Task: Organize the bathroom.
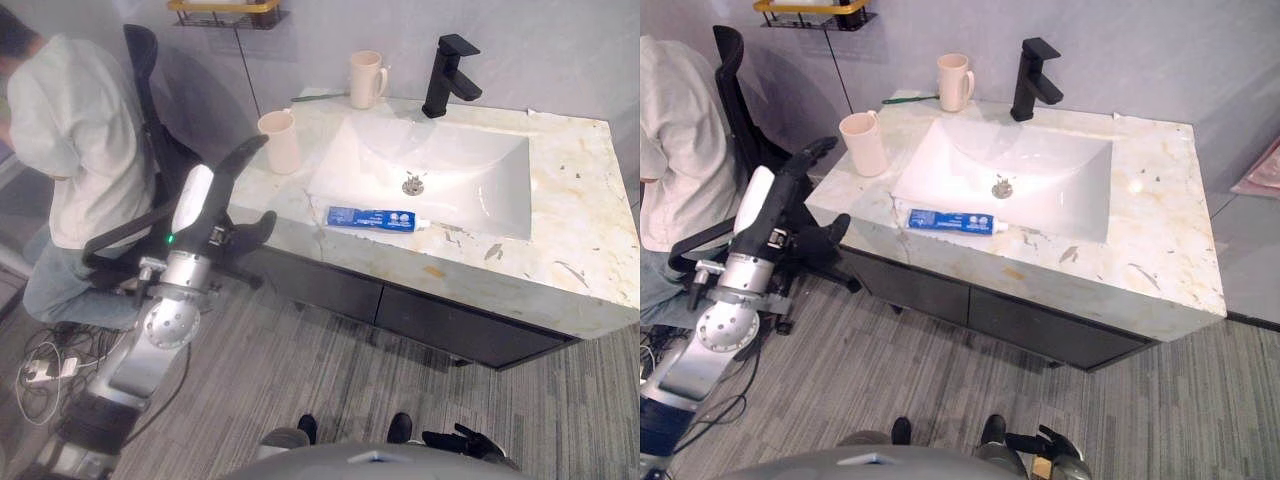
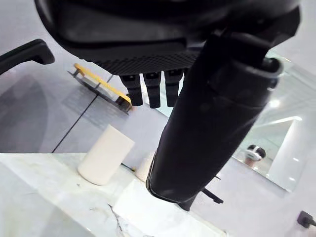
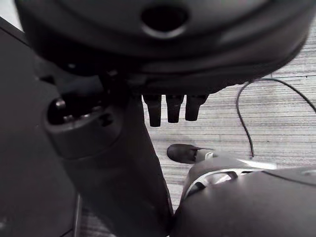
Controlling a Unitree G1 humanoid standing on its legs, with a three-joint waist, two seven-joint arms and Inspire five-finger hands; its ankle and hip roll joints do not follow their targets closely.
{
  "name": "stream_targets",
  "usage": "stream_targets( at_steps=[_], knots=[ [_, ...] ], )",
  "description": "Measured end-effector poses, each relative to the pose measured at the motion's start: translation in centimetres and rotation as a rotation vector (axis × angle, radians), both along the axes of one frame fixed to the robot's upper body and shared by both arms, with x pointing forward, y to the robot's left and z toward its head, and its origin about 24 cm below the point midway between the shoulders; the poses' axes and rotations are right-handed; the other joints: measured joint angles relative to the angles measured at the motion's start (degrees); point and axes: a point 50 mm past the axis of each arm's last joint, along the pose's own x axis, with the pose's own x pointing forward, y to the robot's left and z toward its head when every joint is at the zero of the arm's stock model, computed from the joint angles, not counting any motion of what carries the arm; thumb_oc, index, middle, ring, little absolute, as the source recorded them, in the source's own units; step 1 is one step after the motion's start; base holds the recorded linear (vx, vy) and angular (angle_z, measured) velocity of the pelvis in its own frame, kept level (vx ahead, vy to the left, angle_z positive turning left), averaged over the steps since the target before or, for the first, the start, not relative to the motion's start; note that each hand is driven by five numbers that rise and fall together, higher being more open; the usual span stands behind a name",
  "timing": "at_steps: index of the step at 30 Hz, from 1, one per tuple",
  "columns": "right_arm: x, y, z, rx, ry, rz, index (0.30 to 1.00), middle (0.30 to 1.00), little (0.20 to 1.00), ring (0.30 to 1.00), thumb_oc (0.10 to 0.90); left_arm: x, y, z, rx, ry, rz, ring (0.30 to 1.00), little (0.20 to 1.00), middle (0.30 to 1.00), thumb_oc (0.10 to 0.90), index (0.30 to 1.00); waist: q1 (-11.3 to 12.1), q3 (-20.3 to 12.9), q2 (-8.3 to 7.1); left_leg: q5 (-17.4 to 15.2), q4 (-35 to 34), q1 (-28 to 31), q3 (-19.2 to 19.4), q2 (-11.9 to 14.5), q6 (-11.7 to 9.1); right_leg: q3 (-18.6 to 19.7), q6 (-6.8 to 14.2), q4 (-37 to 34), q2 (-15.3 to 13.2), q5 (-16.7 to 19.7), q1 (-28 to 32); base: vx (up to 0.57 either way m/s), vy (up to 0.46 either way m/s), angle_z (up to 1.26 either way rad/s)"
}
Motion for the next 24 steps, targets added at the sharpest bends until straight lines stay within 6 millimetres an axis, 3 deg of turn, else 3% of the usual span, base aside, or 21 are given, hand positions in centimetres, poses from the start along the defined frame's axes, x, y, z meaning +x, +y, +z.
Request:
stream_targets(
  at_steps=[8, 14, 17, 24],
  knots=[
    [0.9, 0.1, 0.1, 0.005, 0.007, 0.020, 0.900, 0.900, 0.900, 0.900, 0.800, 2.1, -2.2, 3.2, 0.170, 0.092, -0.195, 0.900, 0.900, 0.900, 0.800, 0.900, -1.7, -0.4, 0.10, 0.6, -1.2, 1.1, 0.7, -0.1, 0.0, 0.6, 0.3, 0.0, -0.1, 0.1, 0.3, 0.01, 0.001, -0.02],
    [1.3, 0.0, 0.1, 0.007, 0.017, 0.034, 0.900, 0.900, 0.900, 0.900, 0.800, 3.2, -4.0, 4.1, 0.268, 0.182, -0.291, 0.900, 0.900, 0.900, 0.800, 0.900, -4.5, -1.9, 0.85, 0.3, -1.3, 1.8, 2.2, -0.2, 0.0, 1.9, 0.5, 0.0, 0.0, 0.3, 0.2, 0.04, -0.001, -0.12],
    [1.5, -0.3, 0.2, -0.002, 0.030, 0.061, 0.900, 0.900, 0.900, 0.900, 0.800, 3.7, -5.2, 3.9, 0.321, 0.217, -0.333, 0.900, 0.900, 0.900, 0.800, 0.900, -5.8, -2.7, 1.23, 0.1, -1.3, 1.9, 2.8, -0.2, -0.1, 2.5, 0.6, 0.0, 0.1, 0.4, 0.2, 0.03, -0.003, -0.12],
    [1.5, -0.8, 0.4, -0.018, 0.034, 0.085, 0.900, 0.900, 0.900, 0.900, 0.800, 4.6, -5.5, 2.1, 0.335, 0.348, -0.335, 0.900, 0.900, 0.900, 0.800, 0.900, -7.8, -3.4, 2.12, -0.2, -1.4, 2.1, 3.5, 0.1, -0.2, 3.4, 0.6, 0.0, 0.5, 0.4, -0.1, 0.03, -0.006, -0.07]
  ],
)
